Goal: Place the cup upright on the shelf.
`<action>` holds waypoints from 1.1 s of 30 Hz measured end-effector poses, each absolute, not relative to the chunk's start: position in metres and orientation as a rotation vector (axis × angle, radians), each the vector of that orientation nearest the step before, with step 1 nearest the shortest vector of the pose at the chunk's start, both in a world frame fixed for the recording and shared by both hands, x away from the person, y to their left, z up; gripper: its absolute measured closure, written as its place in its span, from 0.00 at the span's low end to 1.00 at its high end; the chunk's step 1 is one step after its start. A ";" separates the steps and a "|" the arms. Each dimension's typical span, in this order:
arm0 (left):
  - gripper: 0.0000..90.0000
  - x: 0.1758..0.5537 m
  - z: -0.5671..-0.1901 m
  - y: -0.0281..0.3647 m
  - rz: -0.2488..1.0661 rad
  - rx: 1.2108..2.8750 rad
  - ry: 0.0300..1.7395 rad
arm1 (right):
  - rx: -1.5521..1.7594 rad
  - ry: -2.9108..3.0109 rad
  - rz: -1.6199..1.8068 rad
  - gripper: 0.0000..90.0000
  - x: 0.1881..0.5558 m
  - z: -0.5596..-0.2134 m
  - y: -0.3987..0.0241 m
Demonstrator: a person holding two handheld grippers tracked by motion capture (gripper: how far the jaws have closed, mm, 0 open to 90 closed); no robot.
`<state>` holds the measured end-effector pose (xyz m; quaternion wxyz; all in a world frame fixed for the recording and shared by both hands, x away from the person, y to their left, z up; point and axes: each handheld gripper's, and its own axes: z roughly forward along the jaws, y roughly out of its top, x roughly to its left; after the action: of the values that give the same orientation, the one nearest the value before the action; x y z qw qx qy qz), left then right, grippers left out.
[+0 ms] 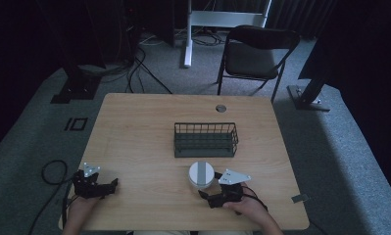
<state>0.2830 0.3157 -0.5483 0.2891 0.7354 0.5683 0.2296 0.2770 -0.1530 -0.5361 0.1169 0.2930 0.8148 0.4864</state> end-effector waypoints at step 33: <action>0.00 0.283 -0.548 0.316 0.613 1.963 1.517 | 0.897 2.296 1.546 0.12 0.285 -0.540 -0.133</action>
<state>0.2830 0.3157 -0.5483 0.2889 0.7353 0.5684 0.2298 0.2854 -0.1330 -0.5399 0.1160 0.3062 0.7837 0.5278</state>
